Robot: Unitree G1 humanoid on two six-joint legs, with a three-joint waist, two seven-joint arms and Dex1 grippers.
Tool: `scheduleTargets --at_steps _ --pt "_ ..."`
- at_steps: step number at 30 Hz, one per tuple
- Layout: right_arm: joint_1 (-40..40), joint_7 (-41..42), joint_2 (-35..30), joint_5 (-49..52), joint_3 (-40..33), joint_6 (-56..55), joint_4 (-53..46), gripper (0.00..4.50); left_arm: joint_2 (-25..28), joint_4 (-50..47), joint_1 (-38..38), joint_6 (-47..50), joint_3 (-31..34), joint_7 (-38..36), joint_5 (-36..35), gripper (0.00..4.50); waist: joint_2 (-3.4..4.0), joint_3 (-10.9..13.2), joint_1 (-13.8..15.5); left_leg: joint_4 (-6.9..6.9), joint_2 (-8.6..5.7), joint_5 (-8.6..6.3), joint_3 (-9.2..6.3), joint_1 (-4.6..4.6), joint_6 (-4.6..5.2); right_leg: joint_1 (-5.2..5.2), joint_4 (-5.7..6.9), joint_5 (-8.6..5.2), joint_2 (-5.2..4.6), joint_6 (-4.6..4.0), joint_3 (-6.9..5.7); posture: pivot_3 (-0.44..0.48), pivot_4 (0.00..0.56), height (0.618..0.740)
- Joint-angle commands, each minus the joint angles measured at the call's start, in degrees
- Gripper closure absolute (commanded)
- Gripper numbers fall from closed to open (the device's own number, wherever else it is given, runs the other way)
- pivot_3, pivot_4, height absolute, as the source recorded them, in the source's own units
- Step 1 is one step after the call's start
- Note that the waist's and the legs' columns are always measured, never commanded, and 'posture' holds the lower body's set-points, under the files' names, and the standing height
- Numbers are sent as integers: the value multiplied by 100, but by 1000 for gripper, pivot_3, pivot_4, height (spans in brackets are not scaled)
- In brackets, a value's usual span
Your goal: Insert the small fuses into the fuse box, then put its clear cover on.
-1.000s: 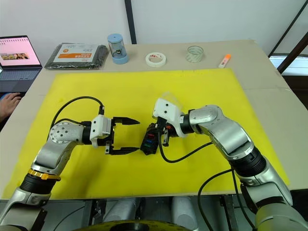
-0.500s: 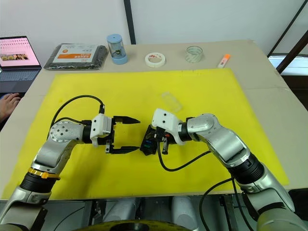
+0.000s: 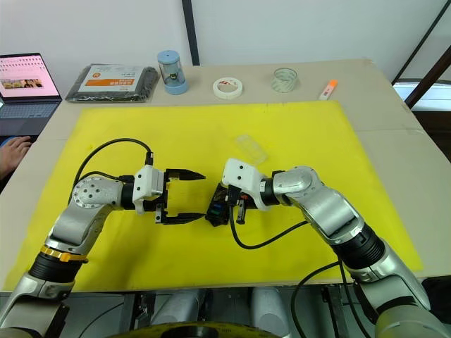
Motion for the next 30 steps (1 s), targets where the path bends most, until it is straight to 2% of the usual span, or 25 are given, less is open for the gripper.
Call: scheduleTargets --at_steps 1,11,17,20,25,28,30 --pt "153 -100 -108 -283 127 93 328 4468 36 -178 -3 16 24 7 -88 0 0 0 -1 0 0 0 0 0 0 0 0 0 0 0 0 0 150 740" --pt "201 -24 -89 -181 9 -39 247 4468 56 -116 -60 3 63 -23 -110 0 0 -1 0 0 0 0 0 2 0 2 0 0 0 0 0 0 150 740" --pt "120 56 224 547 -808 -158 -24 4468 23 -190 -5 44 145 -18 -337 0 2 1 0 1 0 0 -1 -6 0 -4 -1 0 0 0 1 0 150 740" --pt "3 -82 454 1035 -1317 129 -135 4468 50 -211 -34 156 190 2 -446 0 3 2 -10 -2 1 0 -2 -10 0 -11 0 0 1 0 2 0 150 740" --pt "-60 136 168 1174 -1526 91 -422 4468 209 -288 -157 304 349 -57 -626 0 5 3 -2 -2 0 0 -2 -12 0 -13 -1 0 0 0 2 0 150 740" --pt "-9 252 -162 1079 -1709 -204 -553 4468 527 -366 -219 480 618 -134 -805 0 4 3 1 -1 0 0 -2 -15 1 -14 -2 0 0 0 1 0 150 740" --pt "105 338 -443 964 -1946 -609 -584 4069 850 -304 -253 627 891 -212 -910 0 6 4 0 -2 0 0 -2 -14 1 -15 -2 0 0 0 0 0 150 740"
